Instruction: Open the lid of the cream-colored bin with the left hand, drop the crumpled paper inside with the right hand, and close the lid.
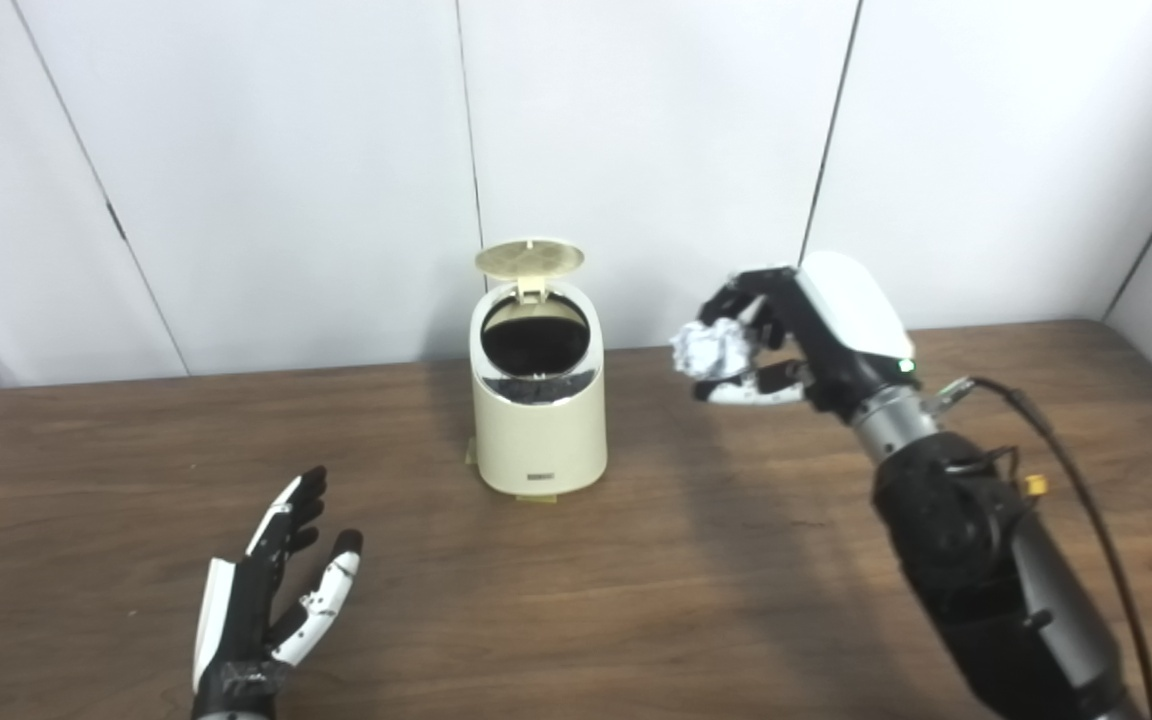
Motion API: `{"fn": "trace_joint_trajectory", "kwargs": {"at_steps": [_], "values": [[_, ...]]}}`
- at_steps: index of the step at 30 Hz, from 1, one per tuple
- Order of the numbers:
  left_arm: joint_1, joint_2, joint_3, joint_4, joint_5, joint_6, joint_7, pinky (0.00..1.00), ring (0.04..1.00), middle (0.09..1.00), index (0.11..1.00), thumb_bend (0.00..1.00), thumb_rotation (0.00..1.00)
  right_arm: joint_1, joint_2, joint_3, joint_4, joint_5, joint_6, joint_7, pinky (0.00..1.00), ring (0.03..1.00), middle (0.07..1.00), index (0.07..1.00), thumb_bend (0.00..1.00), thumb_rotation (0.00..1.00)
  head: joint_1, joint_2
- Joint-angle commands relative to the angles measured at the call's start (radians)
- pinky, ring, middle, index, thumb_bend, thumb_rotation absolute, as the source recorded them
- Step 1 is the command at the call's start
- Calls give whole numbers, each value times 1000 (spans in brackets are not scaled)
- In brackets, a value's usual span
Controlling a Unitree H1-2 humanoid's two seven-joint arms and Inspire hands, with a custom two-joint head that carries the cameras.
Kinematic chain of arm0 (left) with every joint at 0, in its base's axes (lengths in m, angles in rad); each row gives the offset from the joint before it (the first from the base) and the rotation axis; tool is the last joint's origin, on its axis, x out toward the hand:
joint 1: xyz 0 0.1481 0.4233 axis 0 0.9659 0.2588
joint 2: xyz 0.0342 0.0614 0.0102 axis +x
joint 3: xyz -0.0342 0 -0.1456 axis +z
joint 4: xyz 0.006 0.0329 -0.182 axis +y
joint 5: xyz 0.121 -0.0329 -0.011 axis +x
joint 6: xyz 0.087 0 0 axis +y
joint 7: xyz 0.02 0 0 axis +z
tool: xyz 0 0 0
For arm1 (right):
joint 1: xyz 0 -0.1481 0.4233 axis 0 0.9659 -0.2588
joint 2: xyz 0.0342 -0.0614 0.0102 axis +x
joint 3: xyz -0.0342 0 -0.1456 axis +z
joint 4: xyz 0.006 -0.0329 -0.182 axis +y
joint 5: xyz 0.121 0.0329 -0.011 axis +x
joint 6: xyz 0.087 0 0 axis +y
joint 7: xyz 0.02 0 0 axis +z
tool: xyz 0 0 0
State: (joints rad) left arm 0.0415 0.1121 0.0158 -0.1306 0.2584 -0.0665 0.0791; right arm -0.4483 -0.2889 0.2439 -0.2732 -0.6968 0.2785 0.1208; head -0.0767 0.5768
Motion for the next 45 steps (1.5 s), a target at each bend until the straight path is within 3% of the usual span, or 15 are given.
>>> {"fn": "trace_joint_trajectory", "kwargs": {"at_steps": [1,8,12,21,35,45], "values": [[-3,-34,-19,29,12,-37,22,882,901,904,936,472,559,-71,17,1,-20,2,-67,-28,322,389,518,513,495,0,15,-5],[-2,-42,-27,51,20,-68,35,870,903,910,938,460,543,-119,108,28,47,-17,-119,-42,321,397,524,520,494,0,43,-16],[0,-48,-31,61,7,-78,40,872,904,909,938,471,543,-135,142,44,112,-38,-182,-96,313,397,523,529,493,0,47,-20],[6,-54,-49,70,22,-87,51,869,904,908,942,481,558,-204,211,64,251,-53,-241,-162,276,405,538,536,488,0,52,-25],[9,-56,-50,54,18,-84,60,882,909,911,940,480,548,-290,222,55,464,-72,-258,-268,291,390,510,540,490,0,52,-25],[16,-62,-48,31,15,-76,58,881,906,913,943,467,532,-302,191,55,520,-76,-246,-284,290,395,514,535,491,0,50,-14]]}}
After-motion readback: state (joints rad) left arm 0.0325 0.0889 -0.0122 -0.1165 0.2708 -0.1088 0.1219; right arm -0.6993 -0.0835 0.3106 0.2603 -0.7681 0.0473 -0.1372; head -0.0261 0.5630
